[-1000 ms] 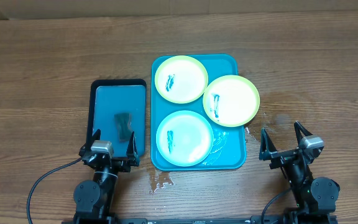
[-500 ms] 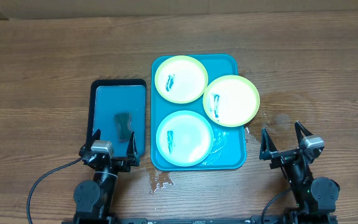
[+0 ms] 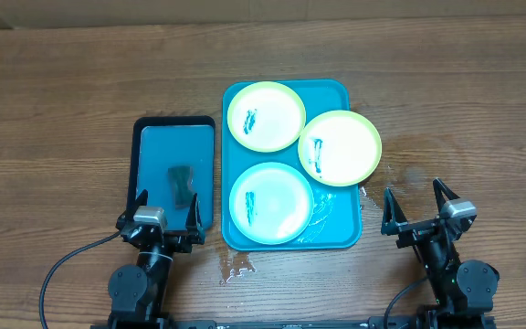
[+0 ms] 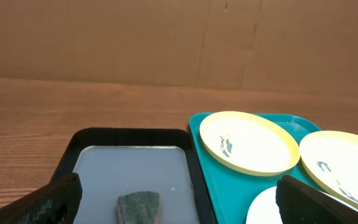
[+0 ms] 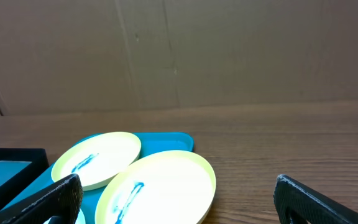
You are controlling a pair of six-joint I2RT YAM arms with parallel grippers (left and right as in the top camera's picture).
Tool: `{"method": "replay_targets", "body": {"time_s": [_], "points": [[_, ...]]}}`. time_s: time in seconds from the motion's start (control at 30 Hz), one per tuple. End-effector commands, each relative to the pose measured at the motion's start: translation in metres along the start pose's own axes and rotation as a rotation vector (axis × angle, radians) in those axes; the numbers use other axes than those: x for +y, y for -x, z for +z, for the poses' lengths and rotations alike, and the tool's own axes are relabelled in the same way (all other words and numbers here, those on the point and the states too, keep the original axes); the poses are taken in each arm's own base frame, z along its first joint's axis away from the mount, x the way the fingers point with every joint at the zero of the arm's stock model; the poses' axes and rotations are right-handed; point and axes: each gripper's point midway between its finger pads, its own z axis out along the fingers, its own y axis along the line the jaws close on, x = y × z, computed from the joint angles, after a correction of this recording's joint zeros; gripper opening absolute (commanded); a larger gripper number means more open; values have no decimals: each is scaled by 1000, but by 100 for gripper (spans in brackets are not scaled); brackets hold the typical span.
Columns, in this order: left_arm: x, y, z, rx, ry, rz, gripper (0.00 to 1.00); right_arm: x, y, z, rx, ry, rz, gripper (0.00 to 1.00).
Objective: Clean dirty plates on tray and stack at the side
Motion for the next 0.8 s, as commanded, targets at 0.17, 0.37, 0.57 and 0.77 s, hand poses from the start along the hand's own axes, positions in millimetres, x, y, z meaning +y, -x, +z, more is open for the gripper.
{"method": "replay_targets", "body": {"time_s": [0.17, 0.37, 0.57, 0.77], "points": [[4, 2, 0, -13, 21, 44, 100, -2, -2, 0, -2, -10, 0, 100], [17, 2, -1, -12, 98, 63, 100, -2, -2, 0, -3, -9, 0, 100], [-17, 1, -1, -7, -100, 30, 100, 14, -4, 0, 8, 85, 3, 100], [-57, 16, -11, -62, -336, 23, 100, 37, 6, -4, -17, 218, 62, 100]]}}
